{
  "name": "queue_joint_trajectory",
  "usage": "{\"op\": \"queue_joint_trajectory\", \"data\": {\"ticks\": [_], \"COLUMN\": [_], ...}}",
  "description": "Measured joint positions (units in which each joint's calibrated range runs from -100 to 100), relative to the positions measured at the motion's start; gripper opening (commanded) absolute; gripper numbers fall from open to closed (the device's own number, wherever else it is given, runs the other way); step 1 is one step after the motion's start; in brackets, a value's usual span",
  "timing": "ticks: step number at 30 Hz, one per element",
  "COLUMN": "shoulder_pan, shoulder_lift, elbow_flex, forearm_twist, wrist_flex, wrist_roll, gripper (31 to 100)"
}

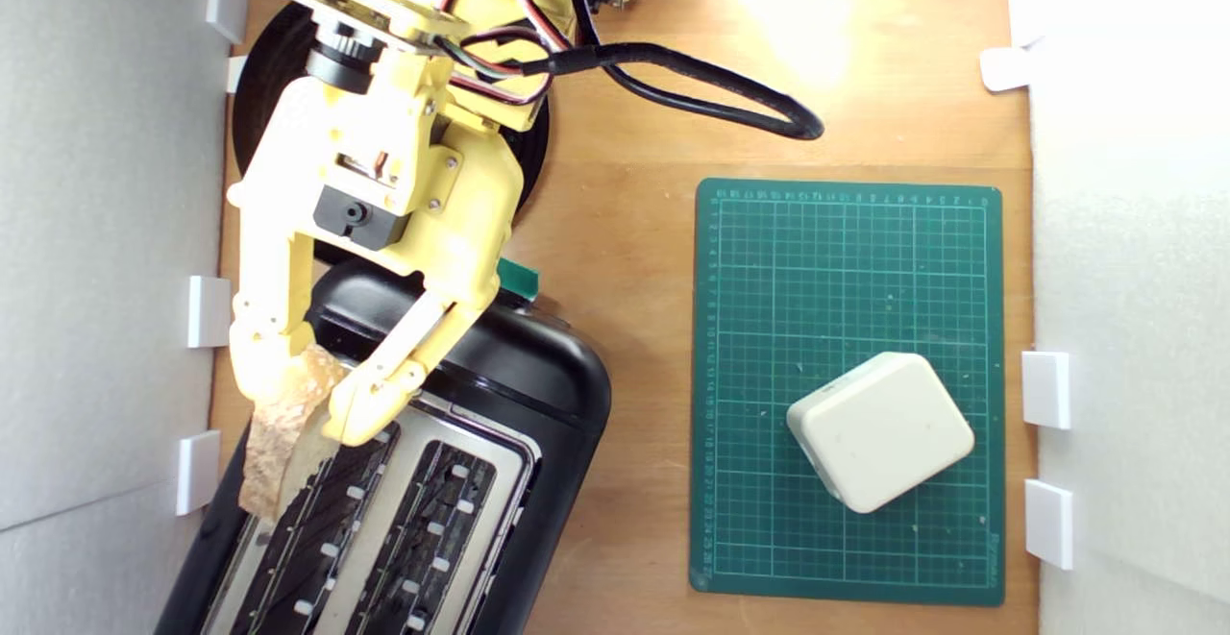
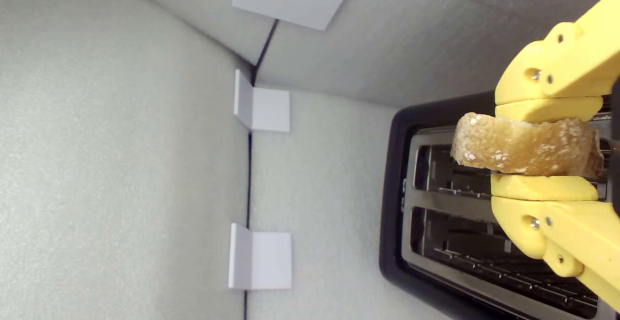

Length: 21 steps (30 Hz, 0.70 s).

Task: Pick bread and place in toaster

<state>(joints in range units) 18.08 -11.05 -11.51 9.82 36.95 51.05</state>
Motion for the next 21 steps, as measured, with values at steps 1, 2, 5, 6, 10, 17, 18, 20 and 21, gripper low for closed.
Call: {"op": "queue_joint_trajectory", "data": {"ticks": [1, 2, 5, 6, 10, 17, 18, 20, 21], "shoulder_pan": [0.00, 0.00, 0.00, 0.00, 0.00, 0.00, 0.00, 0.00, 0.00], "shoulder_lift": [0.00, 0.00, 0.00, 0.00, 0.00, 1.60, 2.02, 2.18, 2.18], "elbow_flex": [0.00, 0.00, 0.00, 0.00, 0.00, 0.00, 0.00, 0.00, 0.00], "forearm_twist": [0.00, 0.00, 0.00, 0.00, 0.00, -0.62, -0.53, -0.44, -0.53], "wrist_flex": [0.00, 0.00, 0.00, 0.00, 0.00, 0.00, 0.00, -0.17, -0.59], "wrist_roll": [0.00, 0.00, 0.00, 0.00, 0.00, 0.00, 0.00, 0.00, 0.00], "gripper": [52.8, 52.8, 52.8, 52.8, 52.8, 52.8, 52.8, 52.8, 52.8]}}
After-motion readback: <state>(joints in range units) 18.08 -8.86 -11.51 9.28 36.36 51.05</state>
